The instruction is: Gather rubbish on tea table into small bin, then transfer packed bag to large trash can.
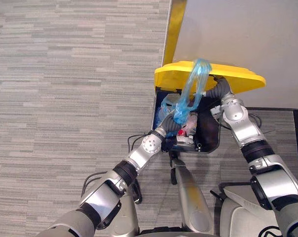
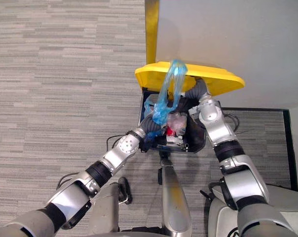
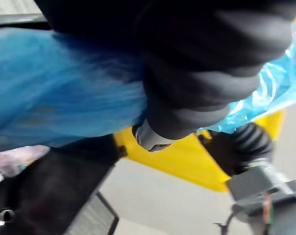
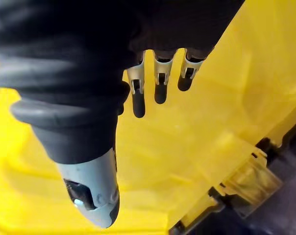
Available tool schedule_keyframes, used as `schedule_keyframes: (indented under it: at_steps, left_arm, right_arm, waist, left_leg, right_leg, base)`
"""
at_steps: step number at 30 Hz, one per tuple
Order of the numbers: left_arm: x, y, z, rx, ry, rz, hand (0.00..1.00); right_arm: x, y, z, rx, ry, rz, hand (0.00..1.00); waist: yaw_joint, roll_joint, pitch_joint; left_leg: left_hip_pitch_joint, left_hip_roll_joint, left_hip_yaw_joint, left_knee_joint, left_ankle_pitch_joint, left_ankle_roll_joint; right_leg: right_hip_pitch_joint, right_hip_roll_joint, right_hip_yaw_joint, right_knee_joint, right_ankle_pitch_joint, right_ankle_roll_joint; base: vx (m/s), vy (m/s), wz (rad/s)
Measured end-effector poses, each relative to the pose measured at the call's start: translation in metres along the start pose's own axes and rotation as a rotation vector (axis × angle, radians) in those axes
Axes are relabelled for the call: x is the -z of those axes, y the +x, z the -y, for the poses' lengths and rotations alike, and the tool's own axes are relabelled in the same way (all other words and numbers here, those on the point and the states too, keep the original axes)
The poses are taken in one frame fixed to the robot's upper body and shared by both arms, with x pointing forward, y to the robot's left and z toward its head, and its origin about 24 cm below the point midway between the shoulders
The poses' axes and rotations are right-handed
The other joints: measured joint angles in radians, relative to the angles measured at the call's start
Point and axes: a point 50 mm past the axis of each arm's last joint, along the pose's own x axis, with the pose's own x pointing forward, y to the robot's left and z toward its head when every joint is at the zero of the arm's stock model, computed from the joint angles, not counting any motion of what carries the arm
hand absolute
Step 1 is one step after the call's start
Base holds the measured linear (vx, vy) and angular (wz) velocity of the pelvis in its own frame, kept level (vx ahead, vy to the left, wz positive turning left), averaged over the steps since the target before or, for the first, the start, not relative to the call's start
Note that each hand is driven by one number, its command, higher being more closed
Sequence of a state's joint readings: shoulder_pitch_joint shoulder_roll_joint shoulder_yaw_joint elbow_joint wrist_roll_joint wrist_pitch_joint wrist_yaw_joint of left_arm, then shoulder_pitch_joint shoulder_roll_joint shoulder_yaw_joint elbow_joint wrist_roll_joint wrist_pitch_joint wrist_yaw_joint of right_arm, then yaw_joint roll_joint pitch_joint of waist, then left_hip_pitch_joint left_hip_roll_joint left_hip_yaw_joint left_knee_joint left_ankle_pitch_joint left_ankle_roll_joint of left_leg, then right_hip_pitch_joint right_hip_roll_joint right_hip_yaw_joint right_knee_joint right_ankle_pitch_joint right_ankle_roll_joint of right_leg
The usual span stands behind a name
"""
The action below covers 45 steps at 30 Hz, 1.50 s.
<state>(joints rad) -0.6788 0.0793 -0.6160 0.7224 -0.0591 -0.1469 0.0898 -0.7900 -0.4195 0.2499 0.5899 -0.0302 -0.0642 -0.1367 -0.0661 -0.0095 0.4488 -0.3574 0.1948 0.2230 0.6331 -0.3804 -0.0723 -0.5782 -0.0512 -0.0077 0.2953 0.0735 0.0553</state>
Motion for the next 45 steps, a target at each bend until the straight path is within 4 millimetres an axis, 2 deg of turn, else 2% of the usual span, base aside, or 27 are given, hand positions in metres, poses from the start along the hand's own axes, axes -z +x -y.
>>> schedule_keyframes:
  at_steps: [9, 10, 14, 19, 20, 22, 26, 33, 36, 38, 45]
  left_arm:
    - [0.018, -0.001, -0.003, -0.019, 0.07, -0.084, 1.0]
    - [0.019, -0.002, -0.004, -0.022, 0.079, -0.092, 0.0]
    - [0.018, 0.0, -0.001, -0.021, 0.09, -0.09, 0.0]
    - [0.017, 0.0, 0.0, -0.019, 0.091, -0.089, 0.0]
    - [0.017, 0.001, 0.001, -0.022, 0.086, -0.087, 0.0]
    - [0.015, 0.001, 0.002, -0.033, 0.076, -0.084, 0.0]
    - [0.011, 0.003, 0.01, -0.024, 0.07, -0.079, 0.0]
    - [0.015, 0.001, 0.011, -0.043, 0.048, -0.093, 0.0]
    - [0.021, -0.003, 0.014, -0.04, 0.036, -0.111, 0.0]
    - [0.024, -0.004, 0.012, -0.049, 0.027, -0.119, 0.0]
    - [0.036, -0.016, 0.003, -0.094, -0.044, -0.138, 0.0]
  right_arm:
    - [-0.02, 0.004, -0.018, -0.03, 0.0, 0.069, 0.0]
    - [-0.025, 0.006, -0.018, -0.029, 0.003, 0.088, 0.0]
    - [-0.037, 0.005, -0.016, -0.01, 0.01, 0.139, 0.0]
    - [-0.062, 0.003, -0.014, -0.004, 0.024, 0.245, 0.0]
    - [-0.071, 0.003, -0.015, -0.009, 0.007, 0.281, 0.0]
    - [-0.076, 0.004, -0.016, -0.014, -0.043, 0.307, 0.0]
    - [-0.08, 0.004, -0.014, -0.005, -0.143, 0.336, 0.0]
    - [-0.082, 0.003, -0.015, -0.009, -0.254, 0.364, 0.0]
    - [-0.078, 0.001, -0.014, -0.012, -0.273, 0.36, 0.0]
    - [-0.074, 0.0, -0.014, -0.016, -0.275, 0.348, 0.0]
    - [-0.03, -0.02, -0.026, -0.07, -0.266, 0.218, 0.0]
  waist:
    - [0.001, 0.002, 0.001]
    - [0.0, 0.003, 0.002]
    - [0.0, 0.011, 0.006]
    - [-0.001, 0.012, 0.007]
    - [0.0, 0.012, 0.007]
    - [-0.001, 0.013, 0.006]
    - [-0.001, 0.016, 0.005]
    - [-0.002, 0.026, -0.001]
    - [0.002, 0.046, -0.013]
    - [0.003, 0.051, -0.015]
    - [0.007, 0.053, -0.017]
  left_leg:
    - [-0.058, 0.016, 0.033, 0.042, -0.024, 0.003]
    - [-0.07, 0.018, 0.036, 0.048, -0.027, 0.002]
    - [-0.086, 0.023, 0.044, 0.056, -0.031, 0.001]
    - [-0.104, 0.04, 0.05, 0.084, -0.045, 0.001]
    - [-0.107, 0.042, 0.05, 0.085, -0.045, 0.001]
    - [-0.112, 0.045, 0.05, 0.088, -0.045, 0.001]
    - [-0.113, 0.047, 0.047, 0.089, -0.045, 0.001]
    - [-0.106, 0.033, 0.039, 0.08, -0.041, -0.001]
    - [-0.107, 0.028, 0.036, 0.079, -0.038, 0.001]
    - [-0.105, 0.023, 0.03, 0.077, -0.034, 0.001]
    - [-0.041, 0.008, -0.003, 0.028, -0.015, -0.005]
  right_leg:
    - [-0.089, 0.015, 0.04, 0.029, 0.002, -0.002]
    - [-0.104, 0.016, 0.042, 0.036, 0.002, -0.002]
    - [-0.124, 0.019, 0.045, 0.043, 0.002, -0.002]
    - [-0.138, 0.031, 0.046, 0.052, 0.001, -0.003]
    - [-0.141, 0.031, 0.045, 0.052, 0.0, -0.004]
    - [-0.144, 0.032, 0.041, 0.053, 0.0, -0.004]
    - [-0.144, 0.032, 0.036, 0.056, -0.002, -0.008]
    - [-0.143, 0.02, 0.038, 0.069, -0.005, -0.012]
    - [-0.141, 0.013, 0.036, 0.07, -0.005, -0.011]
    - [-0.137, 0.009, 0.033, 0.072, -0.005, -0.011]
    - [-0.052, -0.005, 0.004, 0.046, -0.007, -0.013]
  base:
    - [0.04, -0.029, -0.13]
    - [0.04, -0.012, -0.16]
    - [0.05, -0.035, -0.06]
    - [0.02, -0.026, -0.06]
    - [0.03, -0.044, 0.0]
    - [0.04, -0.041, 0.03]
    - [0.05, -0.026, 0.03]
    - [0.03, -0.017, 0.03]
    - [0.03, -0.017, 0.07]
    - [0.02, -0.02, 0.1]
    - [0.0, -0.034, 0.14]
